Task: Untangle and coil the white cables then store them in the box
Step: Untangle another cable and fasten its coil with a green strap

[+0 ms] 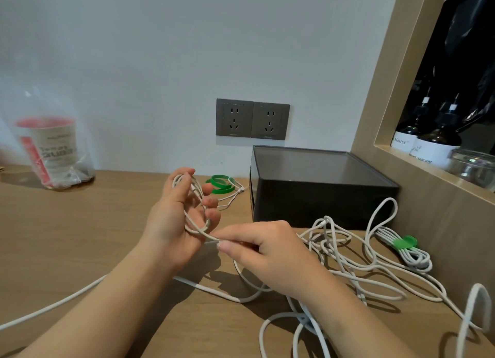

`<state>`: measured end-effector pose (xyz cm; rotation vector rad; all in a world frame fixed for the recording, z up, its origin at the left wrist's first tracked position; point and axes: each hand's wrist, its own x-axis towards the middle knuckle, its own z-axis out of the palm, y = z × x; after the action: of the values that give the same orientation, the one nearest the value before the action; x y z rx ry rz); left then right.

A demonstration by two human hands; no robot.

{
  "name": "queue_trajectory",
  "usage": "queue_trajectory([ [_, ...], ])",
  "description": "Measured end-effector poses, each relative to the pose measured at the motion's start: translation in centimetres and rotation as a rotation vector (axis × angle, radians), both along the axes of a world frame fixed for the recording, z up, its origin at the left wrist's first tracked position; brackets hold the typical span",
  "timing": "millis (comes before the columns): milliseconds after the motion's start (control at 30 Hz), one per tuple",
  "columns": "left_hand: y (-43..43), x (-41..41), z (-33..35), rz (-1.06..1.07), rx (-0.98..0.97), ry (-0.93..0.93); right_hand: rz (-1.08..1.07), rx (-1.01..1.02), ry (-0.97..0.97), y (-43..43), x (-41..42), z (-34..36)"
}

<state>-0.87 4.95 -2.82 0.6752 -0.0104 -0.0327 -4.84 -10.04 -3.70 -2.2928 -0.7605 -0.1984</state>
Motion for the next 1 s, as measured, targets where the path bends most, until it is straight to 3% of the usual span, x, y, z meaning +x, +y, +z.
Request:
queue_trajectory([
  [133,1.1,0.5,0.4,-0.112,-0.185,0.085,0.025,0.061,0.139,-0.2,-0.4,0.8],
  [267,1.8,0.5,0.6,-0.151,-0.192,0.069,0.009,0.159,0.344,-1.3,-0.6,2.0],
  [367,2.4,0.5,0.5,-0.214,-0.247,-0.013,-0.128,0.257,0.236,-2.5,-0.1,2.3],
  [433,2.9,1.1,-0.3,-0.458,-0.330,-0.069,-0.196,0.336,0.181,-3.3,0.2,2.3],
  [500,3.1,1.4,-1.0,-0.690,-0.344,-0.107,-0.216,0.298,0.176,-3.8,0.5,2.2],
  [633,3.9,2.1,-1.2,-0.814,-0.323,-0.130,-0.358,0.140,0.092,-4.5,1.1,1.7],
  [733,4.7,2.6,-1.3,-0.828,-0.332,-0.134,-0.531,0.108,-0.043,-4.8,1.2,1.8],
  [833,4.0,1.8,-0.4,-0.770,-0.228,-0.195,-0.564,0.235,-0.083,-4.8,1.3,1.7],
  [1000,1.8,-0.1,0.6,-0.322,0.222,-0.083,-0.504,0.297,-0.133,-4.4,1.6,1.3],
])
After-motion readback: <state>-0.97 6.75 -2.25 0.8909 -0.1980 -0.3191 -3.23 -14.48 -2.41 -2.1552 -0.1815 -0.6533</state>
